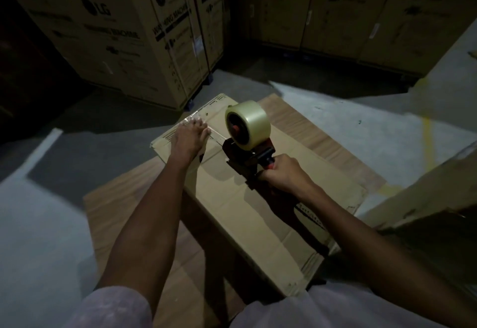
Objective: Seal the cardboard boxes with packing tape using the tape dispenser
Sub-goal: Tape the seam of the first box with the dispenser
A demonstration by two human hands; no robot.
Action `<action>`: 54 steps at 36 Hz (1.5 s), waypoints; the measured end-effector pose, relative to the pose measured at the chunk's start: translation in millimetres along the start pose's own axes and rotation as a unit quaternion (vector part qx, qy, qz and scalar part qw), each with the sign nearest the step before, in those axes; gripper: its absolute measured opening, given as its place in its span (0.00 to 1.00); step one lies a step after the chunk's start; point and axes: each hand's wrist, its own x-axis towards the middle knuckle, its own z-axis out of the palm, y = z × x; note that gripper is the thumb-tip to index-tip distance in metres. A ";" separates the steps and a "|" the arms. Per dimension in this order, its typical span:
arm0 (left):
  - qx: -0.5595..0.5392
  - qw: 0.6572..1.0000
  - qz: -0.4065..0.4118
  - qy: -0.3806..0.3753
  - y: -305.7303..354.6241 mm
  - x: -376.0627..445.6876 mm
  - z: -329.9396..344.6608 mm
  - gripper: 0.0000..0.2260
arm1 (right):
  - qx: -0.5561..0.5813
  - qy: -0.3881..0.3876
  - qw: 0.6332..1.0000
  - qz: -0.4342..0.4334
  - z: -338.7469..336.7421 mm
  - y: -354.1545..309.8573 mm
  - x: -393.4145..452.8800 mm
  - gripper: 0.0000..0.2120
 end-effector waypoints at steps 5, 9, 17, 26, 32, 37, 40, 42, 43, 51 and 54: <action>-0.014 1.000 -0.007 0.022 10.2 -7.1 -7.7 0.16 | 0.027 0.018 0.999 0.017 -2.6 3.9 2.2 0.07; -0.028 0.998 -0.041 0.027 21.2 -10.8 -12.5 0.17 | 0.055 0.017 0.998 0.036 -4.6 4.7 6.0 0.06; -0.025 0.998 -0.051 -0.037 51.0 -23.5 -8.1 0.23 | 0.111 0.003 0.992 0.063 -5.5 2.9 3.9 0.06; -0.045 0.993 -0.002 -0.107 34.3 -25.9 -8.3 0.25 | 0.066 0.007 0.997 0.039 -1.1 1.0 -0.4 0.05; -0.043 0.992 -0.008 -0.120 36.9 -29.0 -11.9 0.26 | 0.015 0.011 1.000 0.002 3.0 -3.7 -9.1 0.10; -0.054 0.990 -0.010 -0.132 36.7 -29.1 -14.8 0.26 | 0.003 0.003 1.000 -0.010 -2.1 -8.5 -16.0 0.12; -0.045 0.990 -0.019 -0.135 36.0 -24.5 -12.6 0.27 | 0.001 0.006 1.000 0.000 -8.3 -2.4 -24.0 0.11; -0.047 0.990 -0.022 -0.130 34.3 -23.1 -9.9 0.28 | -0.002 0.010 1.000 0.007 -11.0 5.0 -30.4 0.11; -0.048 0.991 -0.019 -0.124 34.0 -23.4 -8.1 0.28 | 0.000 0.013 1.000 0.011 -11.8 9.5 -33.5 0.11; -0.015 0.997 -0.001 -0.081 47.2 -30.5 -9.4 0.21 | -0.024 0.030 0.999 0.009 -4.6 20.3 -44.8 0.11; -0.023 0.999 0.015 -0.027 59.0 -38.4 -12.1 0.15 | -0.048 0.032 0.998 0.001 -1.5 18.5 -46.0 0.12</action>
